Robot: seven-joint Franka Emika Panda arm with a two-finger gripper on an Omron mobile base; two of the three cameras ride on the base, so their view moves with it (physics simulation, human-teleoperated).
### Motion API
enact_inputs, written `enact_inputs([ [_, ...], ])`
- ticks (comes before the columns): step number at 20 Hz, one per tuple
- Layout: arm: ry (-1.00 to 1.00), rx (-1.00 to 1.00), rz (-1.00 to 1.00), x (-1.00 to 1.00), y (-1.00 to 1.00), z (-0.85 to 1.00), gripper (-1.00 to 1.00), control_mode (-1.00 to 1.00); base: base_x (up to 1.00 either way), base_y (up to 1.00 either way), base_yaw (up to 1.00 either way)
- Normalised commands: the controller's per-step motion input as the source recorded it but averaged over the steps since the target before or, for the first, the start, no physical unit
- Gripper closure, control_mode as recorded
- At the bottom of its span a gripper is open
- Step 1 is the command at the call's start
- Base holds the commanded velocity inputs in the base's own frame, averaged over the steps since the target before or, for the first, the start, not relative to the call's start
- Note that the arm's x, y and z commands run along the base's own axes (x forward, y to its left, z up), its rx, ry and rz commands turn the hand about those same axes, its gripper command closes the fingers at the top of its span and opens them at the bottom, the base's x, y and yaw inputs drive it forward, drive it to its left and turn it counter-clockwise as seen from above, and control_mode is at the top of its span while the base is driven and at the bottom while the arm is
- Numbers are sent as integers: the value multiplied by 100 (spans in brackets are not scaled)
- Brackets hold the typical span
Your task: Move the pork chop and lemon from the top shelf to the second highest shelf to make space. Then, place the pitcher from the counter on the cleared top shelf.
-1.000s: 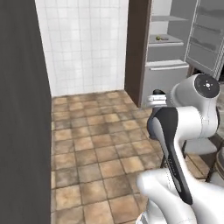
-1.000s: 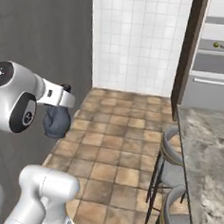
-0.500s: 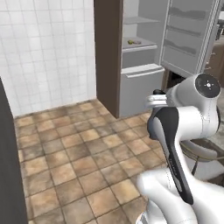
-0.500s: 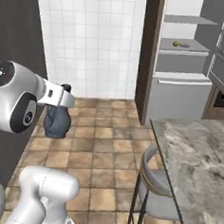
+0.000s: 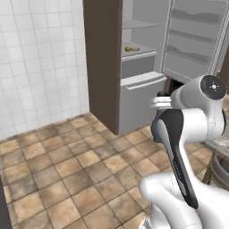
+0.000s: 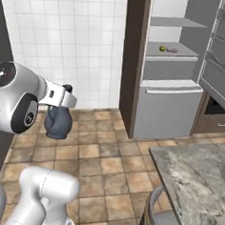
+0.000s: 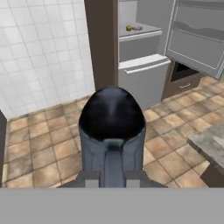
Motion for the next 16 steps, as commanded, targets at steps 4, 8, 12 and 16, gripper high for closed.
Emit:
enact_inputs([
  [4, 0, 0, 0, 0, 0, 0, 100, 100, 100, 1, -19],
  [8, 0, 0, 0, 0, 0, 0, 100, 100, 100, -1, -12],
  [12, 0, 0, 0, 0, 0, 0, 100, 100, 100, -14, -12],
  [16, 0, 0, 0, 0, 0, 0, 100, 100, 93, -29, -23],
])
